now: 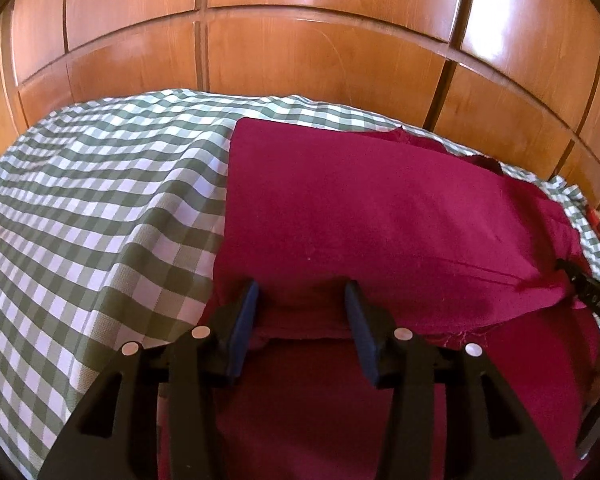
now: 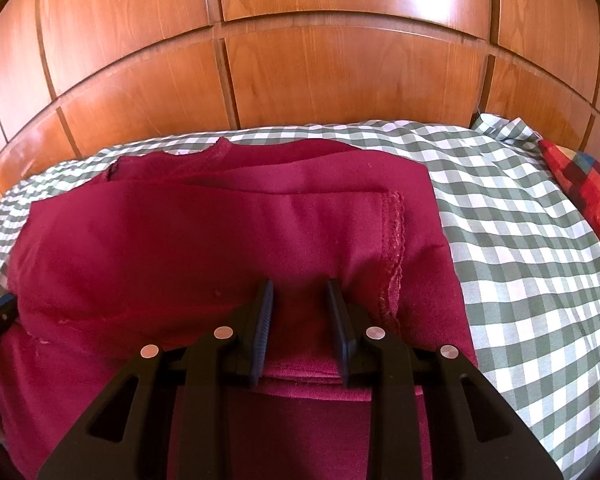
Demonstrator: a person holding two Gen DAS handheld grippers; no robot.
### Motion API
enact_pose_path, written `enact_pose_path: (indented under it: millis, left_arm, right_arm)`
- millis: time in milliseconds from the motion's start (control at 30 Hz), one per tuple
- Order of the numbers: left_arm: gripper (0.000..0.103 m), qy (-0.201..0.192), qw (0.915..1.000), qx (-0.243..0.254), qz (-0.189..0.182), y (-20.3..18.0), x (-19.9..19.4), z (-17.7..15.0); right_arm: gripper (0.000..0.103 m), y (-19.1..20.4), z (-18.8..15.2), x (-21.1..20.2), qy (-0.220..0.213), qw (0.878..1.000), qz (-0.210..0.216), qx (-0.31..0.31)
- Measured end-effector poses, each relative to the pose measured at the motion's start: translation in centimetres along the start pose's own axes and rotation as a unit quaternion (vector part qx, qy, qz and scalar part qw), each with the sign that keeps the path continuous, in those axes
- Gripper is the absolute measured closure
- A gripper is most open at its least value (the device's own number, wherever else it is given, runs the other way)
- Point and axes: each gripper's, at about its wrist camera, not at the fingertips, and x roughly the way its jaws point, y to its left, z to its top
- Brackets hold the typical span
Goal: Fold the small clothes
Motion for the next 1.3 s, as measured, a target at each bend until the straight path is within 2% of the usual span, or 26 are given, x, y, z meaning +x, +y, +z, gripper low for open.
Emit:
enact_pose_path:
  millis: [200, 367, 500, 667, 733, 767, 833, 900, 933, 967, 1100, 1300]
  left_arm:
    - [0.058, 0.001, 0.9992, -0.025, -0.032, 1.1, 0.0, -0.2]
    - [0.058, 0.003, 0.9983, -0.033, -0.047, 1.5, 0.4, -0.3]
    - [0.058, 0.004, 0.9987, -0.028, -0.041, 1.4, 0.5, -0.3]
    - [0.058, 0.008, 0.9989, -0.024, -0.039, 1.5, -0.8, 0.0]
    - [0.054, 0.002, 0.9999, -0.006, -0.009, 1.3, -2.6, -0.7]
    - [0.047, 0.002, 1.0000, 0.002, 0.008, 1.2, -3.1, -1.2]
    - [0.046, 0.012, 0.9991, 0.011, 0.039, 1.4, -3.4, -2.7]
    - [0.044, 0.026, 0.9977, -0.005, 0.062, 2.0, -3.2, -4.2]
    - [0.041, 0.026, 0.9976, -0.021, 0.060, 2.4, -3.1, -4.3]
    - [0.036, 0.028, 0.9968, -0.031, 0.067, 2.6, -2.8, -4.2]
    - [0.030, 0.033, 0.9931, -0.007, 0.112, 1.4, -1.0, -3.7]
    - [0.025, 0.035, 0.9924, -0.013, 0.118, 1.7, -0.6, -3.5]
  right_arm:
    - [0.077, 1.2, 0.2, 0.3, 0.004, 0.999, -0.035, -0.025]
    - [0.077, 1.4, 0.2, 0.3, 0.004, 0.999, -0.040, -0.028]
    - [0.077, 1.1, 0.2, 0.3, 0.003, 0.999, -0.034, -0.023]
    - [0.076, 0.0, 0.2, 0.1, 0.001, 1.000, -0.001, 0.004]
    - [0.075, -0.5, 0.2, 0.0, -0.001, 1.000, 0.016, 0.017]
    - [0.073, -0.8, 0.2, 0.0, -0.001, 0.999, 0.029, 0.025]
    - [0.061, -1.3, 0.2, 0.0, -0.003, 0.997, 0.064, 0.039]
    - [0.032, -1.4, 0.2, -0.1, -0.003, 0.993, 0.107, 0.040]
    - [0.026, -1.1, 0.2, -0.1, -0.001, 0.991, 0.131, 0.030]
    - [0.020, -0.9, 0.3, 0.0, 0.000, 0.991, 0.135, 0.024]
    - [0.014, -0.2, 0.3, 0.1, 0.004, 0.990, 0.137, 0.009]
    - [0.014, -1.3, 0.5, -0.1, 0.003, 0.986, 0.166, 0.032]
